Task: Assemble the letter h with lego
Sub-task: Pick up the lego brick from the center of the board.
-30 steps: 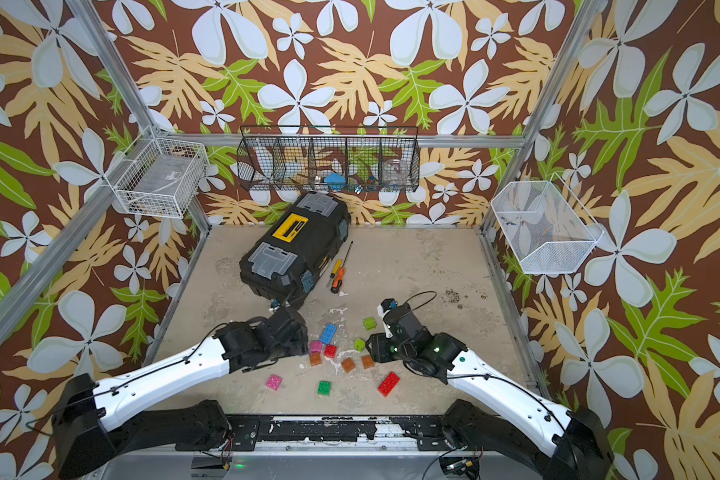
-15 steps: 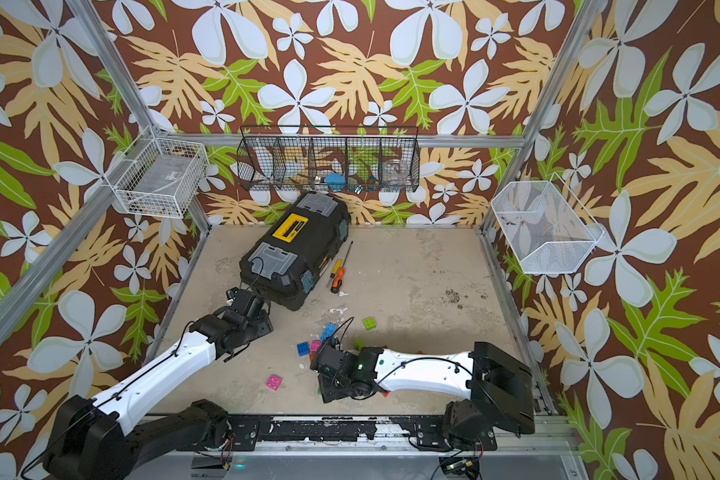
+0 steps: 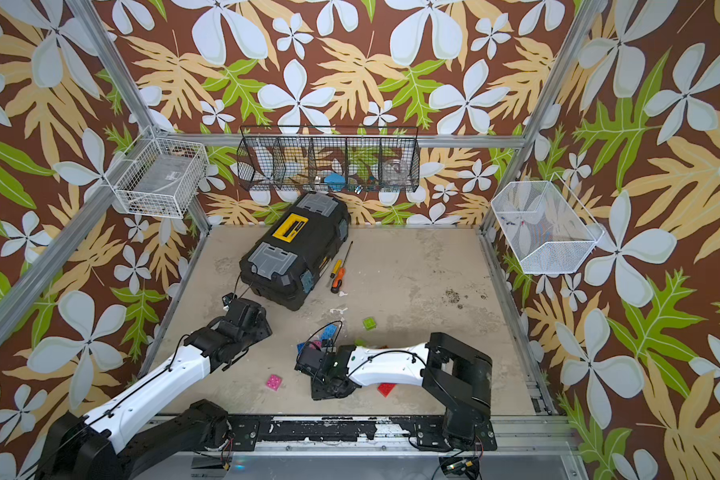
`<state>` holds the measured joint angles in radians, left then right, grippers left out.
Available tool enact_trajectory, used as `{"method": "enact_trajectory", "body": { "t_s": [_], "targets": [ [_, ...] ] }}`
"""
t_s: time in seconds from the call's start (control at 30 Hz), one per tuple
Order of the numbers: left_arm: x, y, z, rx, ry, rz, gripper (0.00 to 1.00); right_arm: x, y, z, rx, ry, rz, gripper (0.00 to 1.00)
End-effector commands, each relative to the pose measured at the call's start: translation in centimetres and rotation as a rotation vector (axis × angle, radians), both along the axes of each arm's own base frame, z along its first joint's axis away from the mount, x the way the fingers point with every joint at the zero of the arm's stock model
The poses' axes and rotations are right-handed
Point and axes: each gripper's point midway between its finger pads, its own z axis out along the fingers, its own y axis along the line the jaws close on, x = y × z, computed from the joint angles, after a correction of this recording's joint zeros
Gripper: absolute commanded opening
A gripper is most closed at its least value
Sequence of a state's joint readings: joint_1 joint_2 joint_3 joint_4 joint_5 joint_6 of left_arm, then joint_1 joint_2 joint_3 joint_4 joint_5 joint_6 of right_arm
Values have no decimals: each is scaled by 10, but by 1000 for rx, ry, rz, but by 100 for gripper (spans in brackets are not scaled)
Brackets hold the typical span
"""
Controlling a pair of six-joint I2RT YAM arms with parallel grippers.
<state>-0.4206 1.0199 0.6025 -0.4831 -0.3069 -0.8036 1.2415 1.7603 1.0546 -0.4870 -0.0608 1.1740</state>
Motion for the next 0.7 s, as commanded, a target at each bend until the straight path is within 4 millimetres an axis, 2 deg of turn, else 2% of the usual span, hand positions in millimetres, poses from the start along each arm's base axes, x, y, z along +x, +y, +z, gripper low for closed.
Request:
{"method": "enact_trajectory", "body": {
  "t_s": [0.0, 0.13, 0.33, 0.4, 0.53, 0.67],
  "targets": [
    [3, -3, 2, -19, -15, -4, 71, 11, -11, 3, -73, -58, -25, 42],
    [3, -4, 2, -29, -17, -11, 71, 17, -17, 8, -92, -97, -34, 34],
    [3, -5, 1, -28, -15, -13, 71, 24, -21, 15, -128, -142, 3, 32],
    [3, -4, 0, -26, -14, -12, 71, 25, -20, 16, -133, -151, 19, 35],
    [2, -4, 0, -22, -12, -12, 71, 25, -15, 14, -133, -146, 54, 47],
    [2, -4, -1, -20, -10, -14, 72, 24, -11, 6, -140, -127, 81, 49]
  ]
}}
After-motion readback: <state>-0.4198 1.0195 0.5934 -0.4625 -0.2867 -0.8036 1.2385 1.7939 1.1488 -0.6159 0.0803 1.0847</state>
